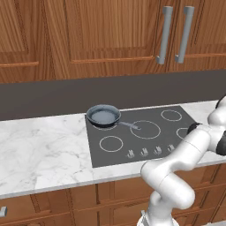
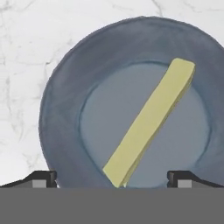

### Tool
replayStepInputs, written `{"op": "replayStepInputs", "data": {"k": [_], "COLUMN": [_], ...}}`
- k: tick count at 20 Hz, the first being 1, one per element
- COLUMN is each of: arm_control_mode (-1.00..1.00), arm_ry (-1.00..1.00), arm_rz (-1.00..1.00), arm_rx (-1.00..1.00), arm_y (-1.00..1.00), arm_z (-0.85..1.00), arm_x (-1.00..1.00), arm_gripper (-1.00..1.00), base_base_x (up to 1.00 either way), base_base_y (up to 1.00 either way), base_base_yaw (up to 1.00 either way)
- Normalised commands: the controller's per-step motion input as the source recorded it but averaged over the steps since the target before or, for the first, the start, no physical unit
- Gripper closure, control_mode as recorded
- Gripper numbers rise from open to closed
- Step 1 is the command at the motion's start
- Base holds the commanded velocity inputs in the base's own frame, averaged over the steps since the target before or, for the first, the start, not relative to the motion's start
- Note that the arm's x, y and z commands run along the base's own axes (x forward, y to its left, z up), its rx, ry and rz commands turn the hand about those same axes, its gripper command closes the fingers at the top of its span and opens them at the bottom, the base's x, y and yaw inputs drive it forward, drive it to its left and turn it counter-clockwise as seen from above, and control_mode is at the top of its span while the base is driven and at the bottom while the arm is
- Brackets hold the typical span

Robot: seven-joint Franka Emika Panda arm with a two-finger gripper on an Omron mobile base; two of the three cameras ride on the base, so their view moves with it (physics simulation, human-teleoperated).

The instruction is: Pick up the butter stick and place it in the pan. Then turn on the burner for the pan.

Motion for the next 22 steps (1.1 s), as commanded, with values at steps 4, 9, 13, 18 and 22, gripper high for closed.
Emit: {"op": "replayStepInputs", "data": {"k": [4, 9, 13, 18, 22], "arm_control_mode": [-1.00, -1.00, -1.00, -1.00, -1.00], "arm_ry": [0.00, 0.00, 0.00, 0.00, 0.00], "arm_rz": [0.00, -0.01, -0.01, -0.01, 0.00], "arm_rx": [0.00, 0.00, 0.00, 0.00, 0.00], "arm_y": [-0.03, -0.12, -0.15, -0.12, -0.06], "arm_z": [-0.05, -0.03, -0.01, -0.03, -0.05], "arm_x": [0.08, 0.00, 0.00, 0.00, 0.00], "arm_gripper": [-1.00, -1.00, -1.00, -1.00, -1.00], "base_base_x": [0.00, 0.00, 0.00, 0.00, 0.00], "base_base_y": [0.00, 0.00, 0.00, 0.00, 0.00], "base_base_yaw": [0.00, 0.00, 0.00, 0.00, 0.00]}}
